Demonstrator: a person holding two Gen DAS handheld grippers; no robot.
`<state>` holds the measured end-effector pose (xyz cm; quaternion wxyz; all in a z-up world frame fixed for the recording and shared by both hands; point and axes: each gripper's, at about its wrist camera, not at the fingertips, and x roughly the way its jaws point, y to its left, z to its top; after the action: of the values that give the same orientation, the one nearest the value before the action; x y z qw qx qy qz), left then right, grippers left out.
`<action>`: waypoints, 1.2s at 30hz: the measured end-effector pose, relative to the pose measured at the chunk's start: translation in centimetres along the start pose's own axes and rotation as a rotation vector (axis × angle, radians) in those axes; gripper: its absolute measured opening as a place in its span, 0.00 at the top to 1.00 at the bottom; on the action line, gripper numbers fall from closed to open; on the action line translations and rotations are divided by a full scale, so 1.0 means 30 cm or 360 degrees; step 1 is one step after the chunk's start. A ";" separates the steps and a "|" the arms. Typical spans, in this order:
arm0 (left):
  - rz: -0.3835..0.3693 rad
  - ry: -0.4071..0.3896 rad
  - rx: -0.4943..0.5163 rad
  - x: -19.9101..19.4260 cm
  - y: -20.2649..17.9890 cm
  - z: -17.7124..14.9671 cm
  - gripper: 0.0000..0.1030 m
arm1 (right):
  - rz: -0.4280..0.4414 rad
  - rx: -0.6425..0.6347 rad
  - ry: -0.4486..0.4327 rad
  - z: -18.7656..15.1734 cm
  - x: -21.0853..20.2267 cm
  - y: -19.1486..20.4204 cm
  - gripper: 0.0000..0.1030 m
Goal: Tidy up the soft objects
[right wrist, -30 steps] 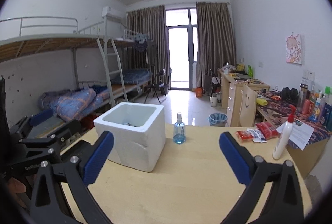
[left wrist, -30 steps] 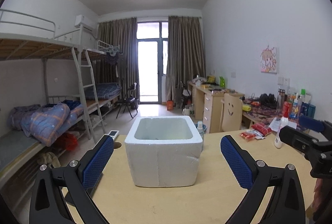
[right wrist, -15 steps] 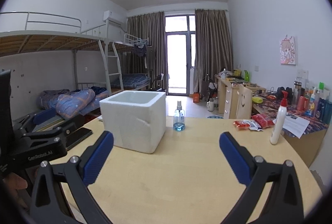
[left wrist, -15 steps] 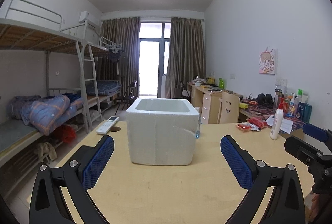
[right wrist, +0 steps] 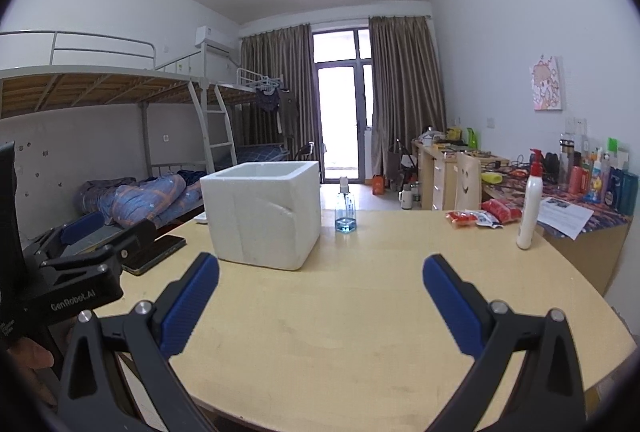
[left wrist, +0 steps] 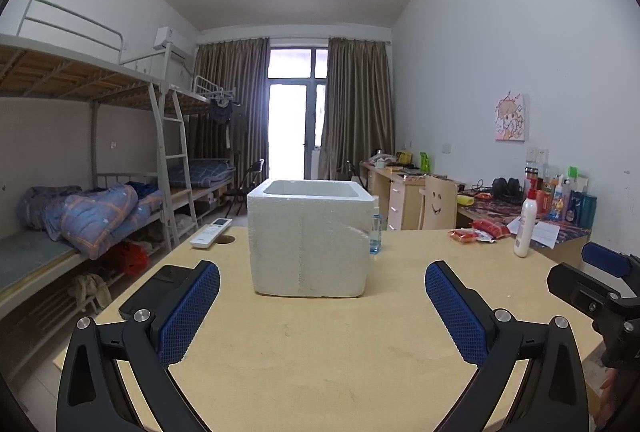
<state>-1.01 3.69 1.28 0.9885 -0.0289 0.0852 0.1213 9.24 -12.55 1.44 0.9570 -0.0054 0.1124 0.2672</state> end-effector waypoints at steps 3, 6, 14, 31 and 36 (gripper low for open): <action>-0.0015 0.0001 -0.0015 -0.018 -0.002 -0.005 0.00 | 0.0003 0.0003 -0.0032 0.004 -0.033 -0.003 0.00; -0.0029 0.0013 -0.0016 -0.036 -0.010 -0.009 0.00 | -0.0004 -0.0007 -0.0049 -0.001 -0.056 0.000 0.00; -0.0046 -0.0009 0.0004 -0.096 -0.026 -0.012 0.00 | 0.0013 -0.0011 -0.0037 -0.020 -0.068 0.005 0.00; -0.0045 -0.0017 0.0026 -0.132 -0.049 -0.019 0.00 | 0.0017 0.0017 -0.0043 -0.036 -0.073 -0.022 0.00; -0.0038 -0.0007 0.0034 -0.121 -0.046 -0.018 0.00 | 0.0036 0.0016 -0.0042 -0.038 -0.079 -0.016 0.00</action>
<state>-4.23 1.46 1.44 0.9903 -0.0190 0.0840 0.1085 7.27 -14.27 0.82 0.9554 0.0044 0.1011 0.2775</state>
